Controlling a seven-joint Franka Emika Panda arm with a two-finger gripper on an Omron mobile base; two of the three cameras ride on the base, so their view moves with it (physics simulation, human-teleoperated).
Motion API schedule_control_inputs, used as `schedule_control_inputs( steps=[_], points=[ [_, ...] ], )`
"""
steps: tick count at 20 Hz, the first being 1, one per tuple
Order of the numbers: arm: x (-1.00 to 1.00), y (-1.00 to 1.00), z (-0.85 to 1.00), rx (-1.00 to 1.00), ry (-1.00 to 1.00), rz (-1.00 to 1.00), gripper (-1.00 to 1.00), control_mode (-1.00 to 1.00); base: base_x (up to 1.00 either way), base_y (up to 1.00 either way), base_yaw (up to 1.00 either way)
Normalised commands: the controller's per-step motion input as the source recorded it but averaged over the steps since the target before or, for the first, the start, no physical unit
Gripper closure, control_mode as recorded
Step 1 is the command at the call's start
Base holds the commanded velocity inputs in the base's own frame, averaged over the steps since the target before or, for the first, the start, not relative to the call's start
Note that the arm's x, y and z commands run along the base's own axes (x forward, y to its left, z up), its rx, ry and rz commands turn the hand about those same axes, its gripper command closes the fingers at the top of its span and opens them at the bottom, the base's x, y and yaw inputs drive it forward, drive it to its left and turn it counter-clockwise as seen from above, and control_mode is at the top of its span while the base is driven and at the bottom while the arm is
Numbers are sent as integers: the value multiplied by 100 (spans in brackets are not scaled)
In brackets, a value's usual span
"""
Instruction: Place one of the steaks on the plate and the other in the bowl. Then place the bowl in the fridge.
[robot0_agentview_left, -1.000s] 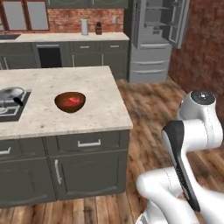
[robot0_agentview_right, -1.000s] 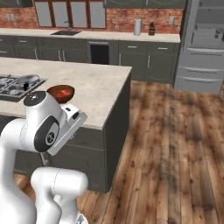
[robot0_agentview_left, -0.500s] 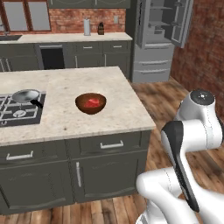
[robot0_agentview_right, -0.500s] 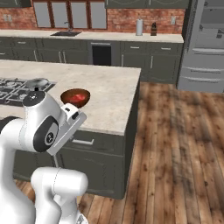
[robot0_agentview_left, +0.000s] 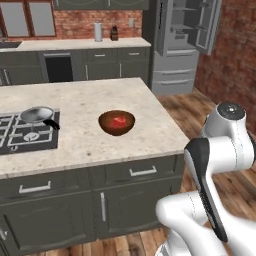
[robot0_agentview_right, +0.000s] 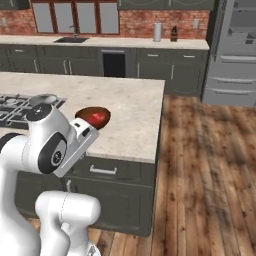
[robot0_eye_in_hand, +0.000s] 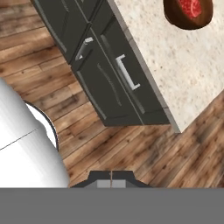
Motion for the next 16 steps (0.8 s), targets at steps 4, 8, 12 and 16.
schedule_control_inputs(
  steps=[4, 8, 12, 16],
  points=[
    [0, 0, 0, 0, 0, 0, 100, 100, 53, 26, -7],
    [0, 0, 0, 0, 0, 0, 100, 100, 38, 28, -6],
    [0, 0, 0, 0, 0, 0, 100, 100, 24, 38, -5],
    [0, 0, 0, 0, 0, 0, 100, 100, 28, 48, -4]
  ],
)
